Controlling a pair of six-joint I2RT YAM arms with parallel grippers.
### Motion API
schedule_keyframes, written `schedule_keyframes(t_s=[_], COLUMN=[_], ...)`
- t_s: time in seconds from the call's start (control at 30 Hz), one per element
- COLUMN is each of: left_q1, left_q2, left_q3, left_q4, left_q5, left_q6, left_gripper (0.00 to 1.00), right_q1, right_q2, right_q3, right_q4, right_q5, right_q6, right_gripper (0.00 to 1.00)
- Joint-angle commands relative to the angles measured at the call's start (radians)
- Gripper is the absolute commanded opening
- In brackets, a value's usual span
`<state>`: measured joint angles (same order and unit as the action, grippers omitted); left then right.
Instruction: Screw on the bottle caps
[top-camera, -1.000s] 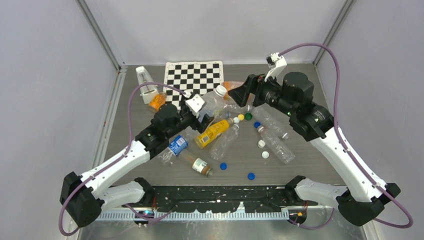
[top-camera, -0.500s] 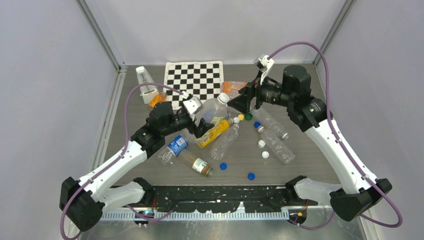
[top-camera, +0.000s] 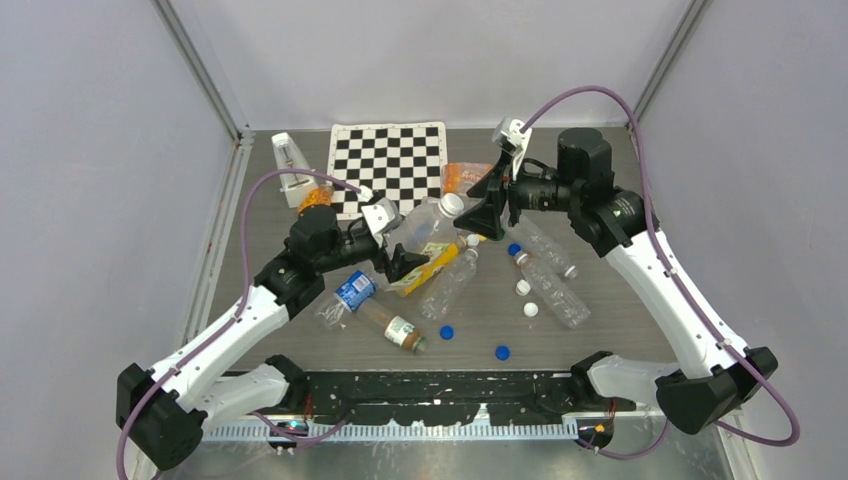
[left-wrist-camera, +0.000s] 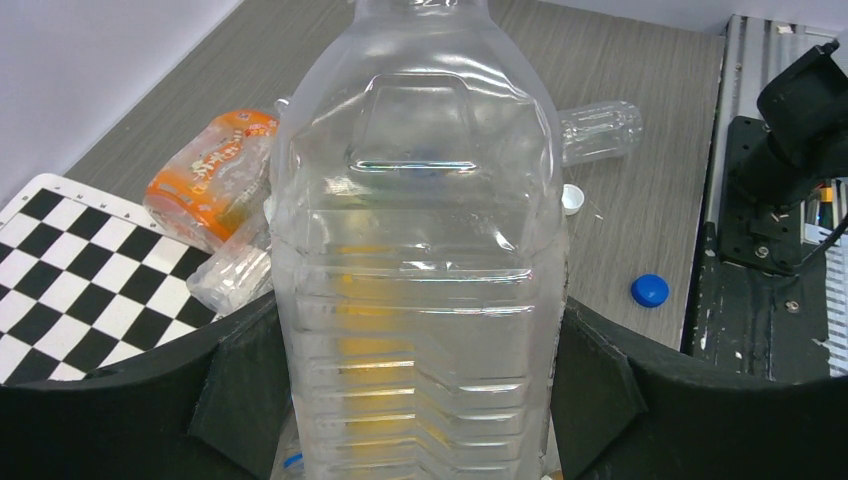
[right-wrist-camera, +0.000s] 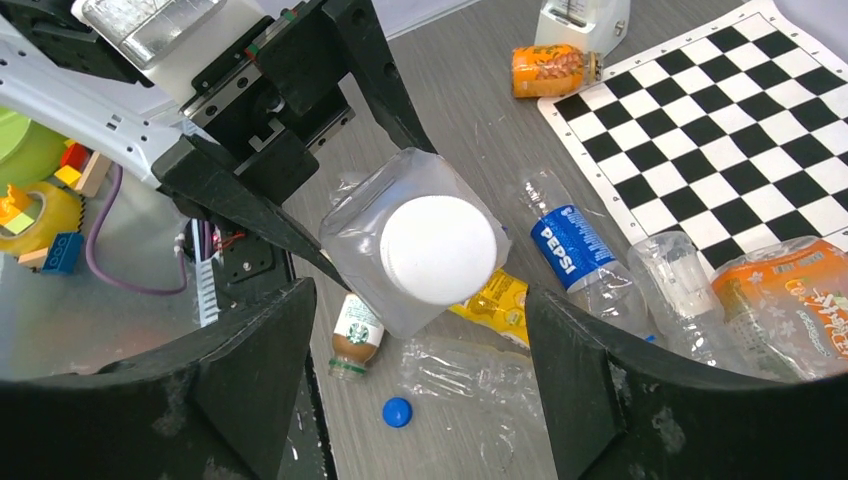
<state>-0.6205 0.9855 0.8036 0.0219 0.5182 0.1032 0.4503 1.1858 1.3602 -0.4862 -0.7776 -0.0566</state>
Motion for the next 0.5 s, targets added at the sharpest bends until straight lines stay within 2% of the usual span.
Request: schedule_keyframes(t_s=[0.0,0.47], left_q1=[0.005,0.005], left_q2=[-0.028,-0.043], left_q3=[0.009,0.008], left_q4=[0.016,0.01], left_q5=[0.063,0.128], left_q6=[-0.013,0.007], left_gripper=[0.0,0.0], right_q1=[-0.002,-0.002], right_q2=[0.016,0.047], right_q3=[0.061,0.112], right_q4=[-0.025,-0.083], right_q5=[-0.062,-0.138], right_q6=[-0.071,-0.115], right_gripper=[0.81,0.73])
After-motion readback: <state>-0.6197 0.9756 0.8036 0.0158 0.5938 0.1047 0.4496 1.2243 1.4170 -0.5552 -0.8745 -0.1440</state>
